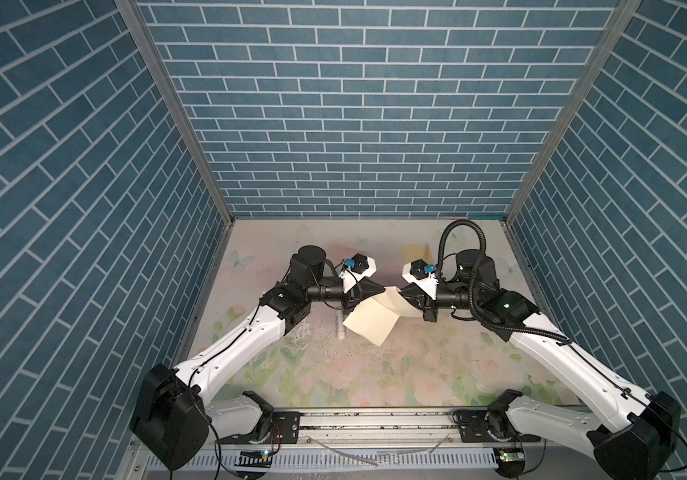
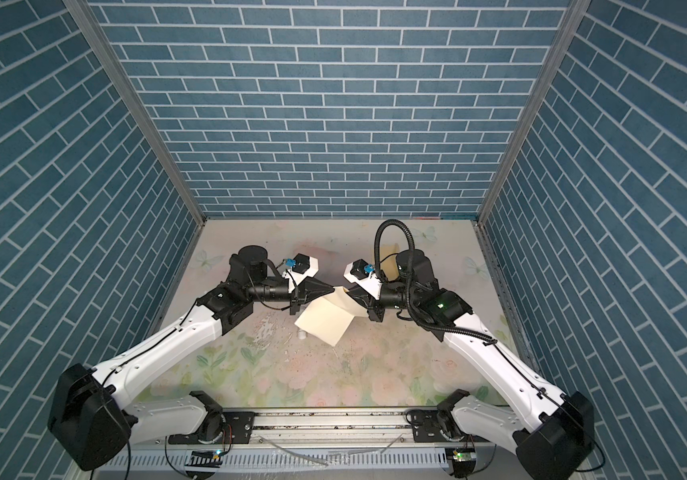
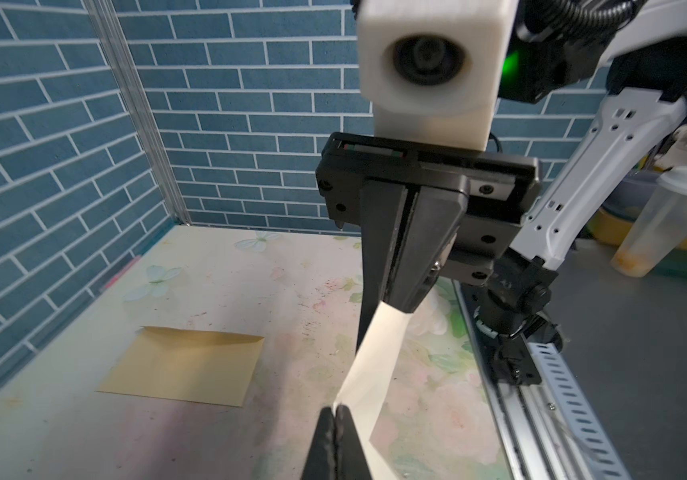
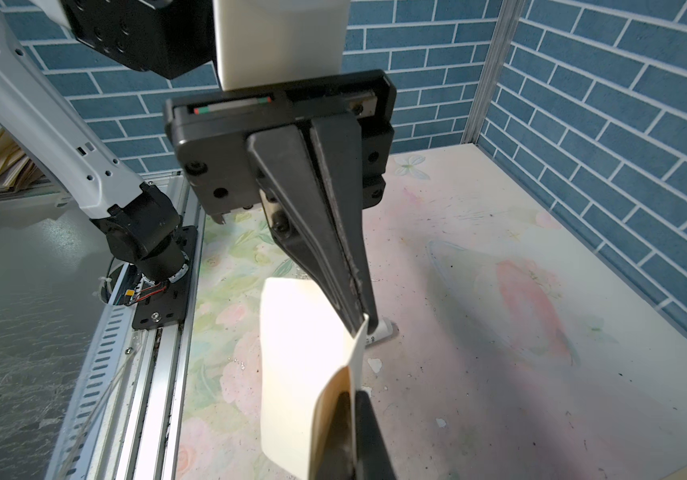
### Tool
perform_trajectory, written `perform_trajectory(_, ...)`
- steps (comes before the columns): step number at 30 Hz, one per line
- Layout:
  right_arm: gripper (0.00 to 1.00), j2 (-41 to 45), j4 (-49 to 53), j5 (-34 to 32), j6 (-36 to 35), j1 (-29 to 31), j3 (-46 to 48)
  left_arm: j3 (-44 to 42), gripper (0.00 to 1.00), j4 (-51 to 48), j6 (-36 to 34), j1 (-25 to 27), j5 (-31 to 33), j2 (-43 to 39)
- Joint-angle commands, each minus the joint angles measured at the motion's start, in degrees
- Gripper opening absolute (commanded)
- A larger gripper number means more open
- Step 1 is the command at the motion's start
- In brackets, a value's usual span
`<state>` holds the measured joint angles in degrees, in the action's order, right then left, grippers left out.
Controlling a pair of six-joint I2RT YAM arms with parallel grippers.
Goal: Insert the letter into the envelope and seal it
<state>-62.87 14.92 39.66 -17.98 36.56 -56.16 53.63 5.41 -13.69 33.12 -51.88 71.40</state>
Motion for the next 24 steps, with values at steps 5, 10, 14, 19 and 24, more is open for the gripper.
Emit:
perform_trajectory(5,0.11,3.4,0.2,-9.9,-3.1,0.4,-1.8,-2.9,0.0,6.6,2.2,-0.1,0.8,-0.8)
perform_trajectory(10,0.3,8.1,3.6,-22.4,-5.2,0.4,-1.5,-4.7,0.0,8.1,2.7,-0.1,5.0,-2.4)
perform_trajectory(14,0.46,10.4,5.7,-25.8,-5.9,0.3,-1.6,-5.9,0.0,8.9,2.8,0.0,8.3,-3.4)
perform_trajectory(19,0.55,10.2,9.9,-25.0,-5.4,0.4,-3.8,-6.4,0.0,9.4,2.9,0.1,10.8,-3.6)
perform_trajectory(24,0.66,10.5,12.1,-22.6,-4.0,0.4,-6.5,-6.4,0.0,8.2,2.6,0.2,12.3,-3.9)
